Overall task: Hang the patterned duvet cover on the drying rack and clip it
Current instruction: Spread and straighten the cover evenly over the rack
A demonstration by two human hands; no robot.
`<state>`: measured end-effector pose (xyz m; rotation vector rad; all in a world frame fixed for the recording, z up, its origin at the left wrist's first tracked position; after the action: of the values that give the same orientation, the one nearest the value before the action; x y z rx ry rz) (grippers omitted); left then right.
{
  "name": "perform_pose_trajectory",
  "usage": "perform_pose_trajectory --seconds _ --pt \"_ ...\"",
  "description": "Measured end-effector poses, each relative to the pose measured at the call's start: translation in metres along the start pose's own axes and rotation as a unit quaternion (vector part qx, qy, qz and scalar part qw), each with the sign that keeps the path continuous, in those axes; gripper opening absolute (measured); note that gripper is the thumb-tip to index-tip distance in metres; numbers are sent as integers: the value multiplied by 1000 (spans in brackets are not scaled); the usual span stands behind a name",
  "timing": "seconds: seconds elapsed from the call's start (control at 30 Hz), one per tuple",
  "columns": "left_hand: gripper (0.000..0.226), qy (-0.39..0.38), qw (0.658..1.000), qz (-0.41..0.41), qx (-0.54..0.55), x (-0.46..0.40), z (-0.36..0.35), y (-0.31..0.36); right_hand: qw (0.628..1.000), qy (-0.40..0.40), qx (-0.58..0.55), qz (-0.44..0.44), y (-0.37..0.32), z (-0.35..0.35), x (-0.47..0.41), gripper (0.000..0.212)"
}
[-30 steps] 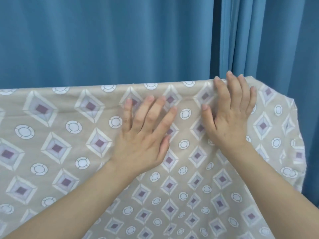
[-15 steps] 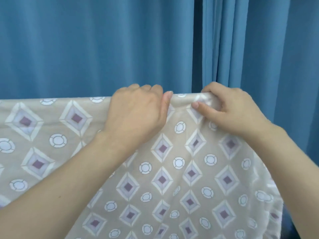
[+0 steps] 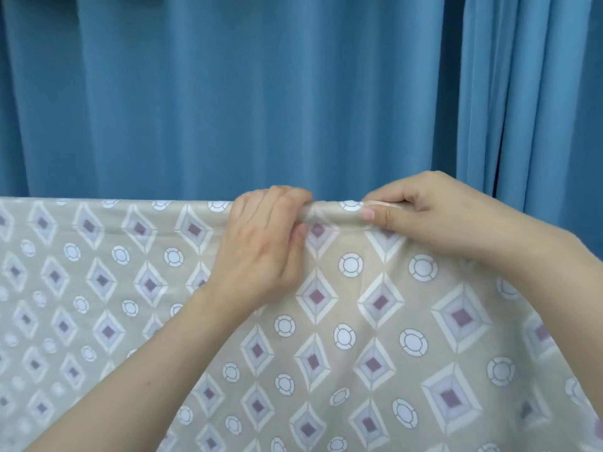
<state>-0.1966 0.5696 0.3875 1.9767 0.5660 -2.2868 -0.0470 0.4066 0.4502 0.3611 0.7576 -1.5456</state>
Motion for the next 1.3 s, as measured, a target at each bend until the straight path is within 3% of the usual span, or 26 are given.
perform_pose_trajectory --seconds 0.13,0.3,0.53,0.7,0.87,0.97,1.1,1.2,1.3 --pt "19 39 995 27 -88 11 10 -19 994 -3 106 5 -7 -2 -5 37" --pt "11 79 990 -60 -104 7 4 -24 968 8 242 57 -24 -19 -24 45" --pt "9 64 994 -66 -64 7 3 -32 964 7 252 81 -34 -42 -38 43" --pt "20 55 998 -14 -15 20 7 -26 991 -14 134 9 -41 -39 -43 54" --pt "11 16 997 42 55 40 1 -19 979 -34 201 -25 -44 -47 -48 58" --pt "14 -11 998 3 57 37 4 -32 981 -61 181 -36 -56 -54 -58 62" --pt "13 -25 999 -32 -16 49 27 -71 980 -63 185 27 -79 -75 -70 61" --pt "32 -10 996 42 -82 75 48 -111 972 -40 220 73 -100 -94 -78 53" --pt "50 20 976 187 -112 98 74 -150 962 -31 251 106 -121 -116 -93 42"
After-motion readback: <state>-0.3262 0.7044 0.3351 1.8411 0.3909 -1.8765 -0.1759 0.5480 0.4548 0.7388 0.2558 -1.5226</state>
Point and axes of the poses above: each hand's wrist, its own x-axis away from the middle knuckle, its own z-axis out of the back of the hand, y = z × x, the point moved 1 cm from there along -x, towards the middle knuckle, and after that the axes turned 5 degrees about y, right-handed, at the moved point
